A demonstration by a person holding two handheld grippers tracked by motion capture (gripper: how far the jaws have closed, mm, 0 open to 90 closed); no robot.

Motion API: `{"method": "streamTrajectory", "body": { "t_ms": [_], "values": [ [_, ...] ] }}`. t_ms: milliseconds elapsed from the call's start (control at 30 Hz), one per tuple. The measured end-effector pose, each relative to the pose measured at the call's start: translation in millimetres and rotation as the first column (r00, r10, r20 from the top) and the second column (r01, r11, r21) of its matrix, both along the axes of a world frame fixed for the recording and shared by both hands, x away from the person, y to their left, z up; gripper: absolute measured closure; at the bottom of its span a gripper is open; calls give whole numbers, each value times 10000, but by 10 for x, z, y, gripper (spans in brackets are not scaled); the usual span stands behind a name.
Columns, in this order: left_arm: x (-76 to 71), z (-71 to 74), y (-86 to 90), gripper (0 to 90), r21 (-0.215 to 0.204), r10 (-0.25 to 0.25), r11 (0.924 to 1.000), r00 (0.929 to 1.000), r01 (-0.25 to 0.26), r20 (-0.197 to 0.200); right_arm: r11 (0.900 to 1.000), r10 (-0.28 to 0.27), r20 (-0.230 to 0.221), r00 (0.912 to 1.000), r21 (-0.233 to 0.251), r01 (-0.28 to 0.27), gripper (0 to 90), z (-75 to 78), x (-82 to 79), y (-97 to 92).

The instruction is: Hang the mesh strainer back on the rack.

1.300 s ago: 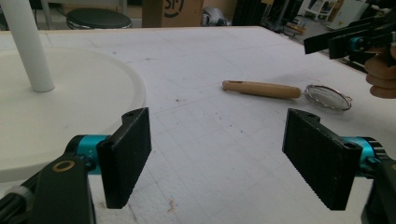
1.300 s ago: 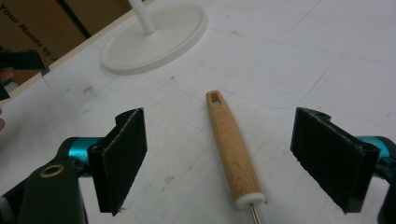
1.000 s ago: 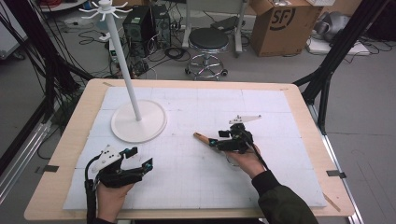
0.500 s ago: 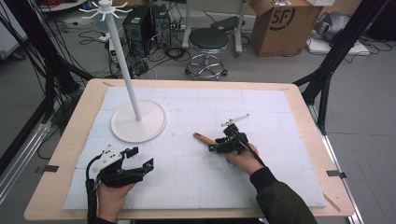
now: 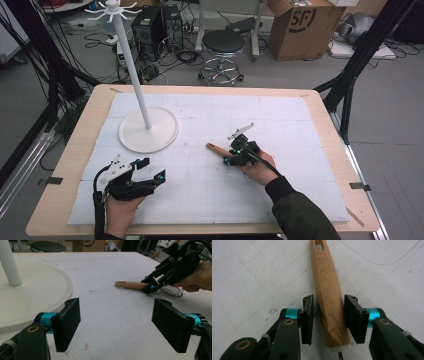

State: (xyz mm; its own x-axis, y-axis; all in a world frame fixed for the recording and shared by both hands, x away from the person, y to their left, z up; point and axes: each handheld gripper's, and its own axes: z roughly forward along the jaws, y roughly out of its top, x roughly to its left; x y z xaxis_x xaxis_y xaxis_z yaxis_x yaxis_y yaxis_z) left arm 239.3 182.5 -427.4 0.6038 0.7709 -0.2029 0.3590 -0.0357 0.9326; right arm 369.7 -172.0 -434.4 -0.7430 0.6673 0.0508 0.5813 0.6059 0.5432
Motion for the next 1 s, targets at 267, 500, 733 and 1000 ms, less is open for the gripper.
{"method": "streamTrajectory", "body": {
  "t_ms": [267, 500, 733, 1000],
  "values": [
    [10, -7, -8, 238, 38, -23, 10000, 10000, 23, -39, 9870, 500, -910, 9946, -1477, -631, 677, 108, 129, 168],
    [0, -7, 22, 243, -23, 31, 10000, 10000, -31, -21, 9754, 673, -1161, 9910, -2013, -898, 682, 140, 160, 244],
    [2, -8, 53, 247, -84, 162, 9998, 9999, -162, -23, 9767, 755, -1134, 9907, -1916, -963, 683, 143, 164, 236],
    [6, -12, 60, 249, -69, 208, 9998, 9998, -208, -41, 9922, 857, -839, 9928, -834, -927, 682, 212, 115, 217]
  ]
}}
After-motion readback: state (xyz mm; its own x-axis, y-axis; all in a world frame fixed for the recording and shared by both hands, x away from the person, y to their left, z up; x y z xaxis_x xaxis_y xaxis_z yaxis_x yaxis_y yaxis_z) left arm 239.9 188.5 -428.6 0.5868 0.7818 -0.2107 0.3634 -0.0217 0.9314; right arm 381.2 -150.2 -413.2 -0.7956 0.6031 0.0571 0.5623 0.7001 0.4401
